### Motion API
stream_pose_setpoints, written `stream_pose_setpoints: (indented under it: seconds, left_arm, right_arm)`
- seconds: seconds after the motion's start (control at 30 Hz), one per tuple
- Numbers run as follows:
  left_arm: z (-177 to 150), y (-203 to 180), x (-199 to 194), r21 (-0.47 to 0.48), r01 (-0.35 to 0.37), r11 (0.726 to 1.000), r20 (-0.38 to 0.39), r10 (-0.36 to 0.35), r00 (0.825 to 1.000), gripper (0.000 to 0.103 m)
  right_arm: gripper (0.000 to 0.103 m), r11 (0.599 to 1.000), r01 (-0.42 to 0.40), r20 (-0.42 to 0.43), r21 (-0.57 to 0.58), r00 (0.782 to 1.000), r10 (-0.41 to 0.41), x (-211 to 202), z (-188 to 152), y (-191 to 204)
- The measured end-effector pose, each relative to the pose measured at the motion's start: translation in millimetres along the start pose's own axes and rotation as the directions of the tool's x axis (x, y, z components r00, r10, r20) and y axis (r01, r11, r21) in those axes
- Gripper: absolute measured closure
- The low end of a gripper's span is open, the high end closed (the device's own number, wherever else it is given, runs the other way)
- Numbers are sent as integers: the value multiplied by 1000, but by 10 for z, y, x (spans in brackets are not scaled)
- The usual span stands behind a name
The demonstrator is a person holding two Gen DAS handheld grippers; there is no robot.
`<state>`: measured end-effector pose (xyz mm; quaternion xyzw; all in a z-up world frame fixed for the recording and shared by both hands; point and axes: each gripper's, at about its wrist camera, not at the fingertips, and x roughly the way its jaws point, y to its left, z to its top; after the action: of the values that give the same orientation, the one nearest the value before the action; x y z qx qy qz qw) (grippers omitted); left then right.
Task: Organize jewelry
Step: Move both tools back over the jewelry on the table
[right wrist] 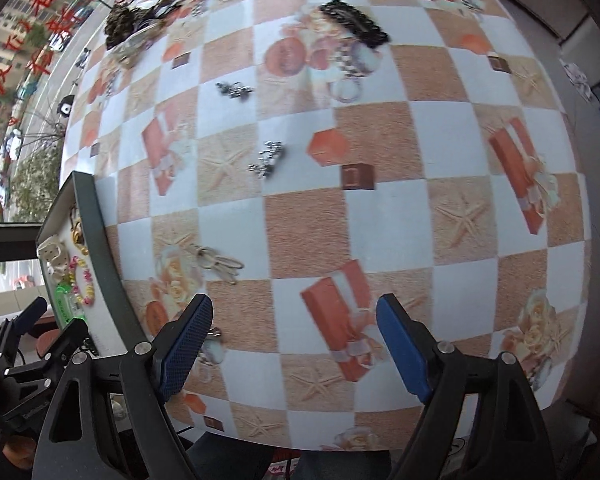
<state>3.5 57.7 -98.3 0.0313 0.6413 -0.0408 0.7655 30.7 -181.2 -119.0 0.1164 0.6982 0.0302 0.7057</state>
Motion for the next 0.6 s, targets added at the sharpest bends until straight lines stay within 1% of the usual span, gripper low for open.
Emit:
stream_pose_setpoints:
  seconds: [0.1,0.2,0.4,0.6]
  left_arm:
    - [83,-165,58,-4,34,999,-18,-34,999,0]
    - [136,-297,155,-17,47,999,-41,-48,998,0]
    - [159,-471,379,-58,47,997,-88,-52,995,0]
    - [153,-562,518,-88,35,996,-99,-44,994,0]
  right_arm:
    - [17,1000,12,9,4,1000,-12,-19,53,-111]
    - [17,1000,21,19,0,1000,-21,-43,134,-206]
    - [17,1000,18,26,-23,1000,-18,-31,300,-267]
    - [17,999,-12,23,-50,1000,13,65,479,-157]
